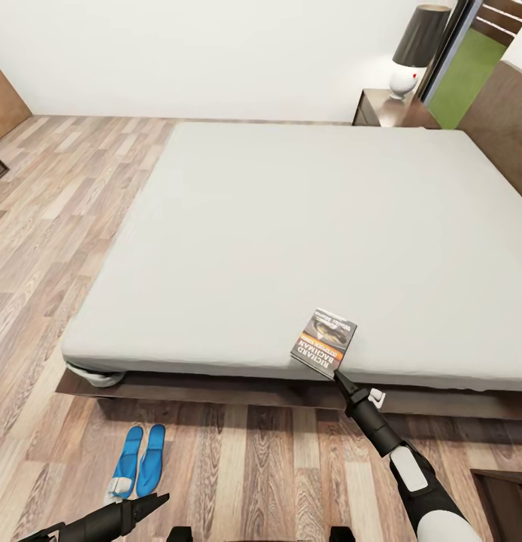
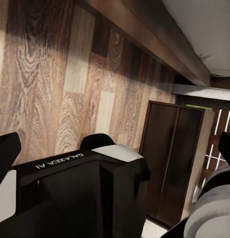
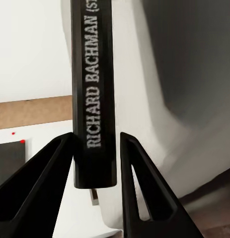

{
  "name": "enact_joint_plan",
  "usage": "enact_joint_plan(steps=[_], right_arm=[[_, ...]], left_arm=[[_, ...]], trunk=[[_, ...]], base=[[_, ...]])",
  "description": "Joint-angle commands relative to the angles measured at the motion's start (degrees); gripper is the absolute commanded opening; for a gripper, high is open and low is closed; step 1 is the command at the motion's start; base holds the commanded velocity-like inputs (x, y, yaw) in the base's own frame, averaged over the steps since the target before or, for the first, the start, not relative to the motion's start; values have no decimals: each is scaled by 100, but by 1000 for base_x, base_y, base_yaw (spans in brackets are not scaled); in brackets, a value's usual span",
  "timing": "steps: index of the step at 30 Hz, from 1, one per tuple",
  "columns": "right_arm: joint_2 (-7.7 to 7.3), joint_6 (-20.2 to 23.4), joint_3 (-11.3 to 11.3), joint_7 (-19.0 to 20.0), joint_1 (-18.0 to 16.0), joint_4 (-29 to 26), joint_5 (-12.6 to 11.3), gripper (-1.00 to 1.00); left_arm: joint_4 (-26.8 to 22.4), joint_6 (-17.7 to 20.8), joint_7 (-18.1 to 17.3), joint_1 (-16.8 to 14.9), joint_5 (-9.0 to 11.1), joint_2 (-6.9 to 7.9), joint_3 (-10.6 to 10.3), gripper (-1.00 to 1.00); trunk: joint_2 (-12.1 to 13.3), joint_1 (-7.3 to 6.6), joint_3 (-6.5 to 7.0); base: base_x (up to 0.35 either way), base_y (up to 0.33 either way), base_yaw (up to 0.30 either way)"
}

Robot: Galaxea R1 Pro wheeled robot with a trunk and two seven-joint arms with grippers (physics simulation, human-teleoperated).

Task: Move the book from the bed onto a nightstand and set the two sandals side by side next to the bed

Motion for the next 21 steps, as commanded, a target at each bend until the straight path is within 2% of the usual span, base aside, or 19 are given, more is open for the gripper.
enact_joint_plan(steps=[1,15,17,18,19,21], right_arm=[[5,44,-26,12,-3,-1,-3,-100],[47,99,34,7,-4,-50,45,-100],[49,124,316,14,-3,-62,56,-100],[49,130,579,17,-3,-66,59,-100],[41,140,1069,24,-3,-68,57,-100],[22,184,1729,30,-5,-72,53,-100]], left_arm=[[-1,-13,-13,-2,-56,1,48,100],[-3,-6,-48,-2,-65,2,48,100],[-8,0,-59,-2,-65,7,48,100],[-12,2,-61,-2,-65,8,48,100],[-15,7,-63,-2,-65,9,42,100],[-21,11,-68,-2,-70,6,32,100]], trunk=[[40,-23,16],[601,-330,267],[682,-374,303],[722,-396,321],[762,-418,339],[842,-462,375]], base=[[0,0,0],[0,0,0],[0,0,0],[0,0,0],[0,0,0],[0,0,0]])
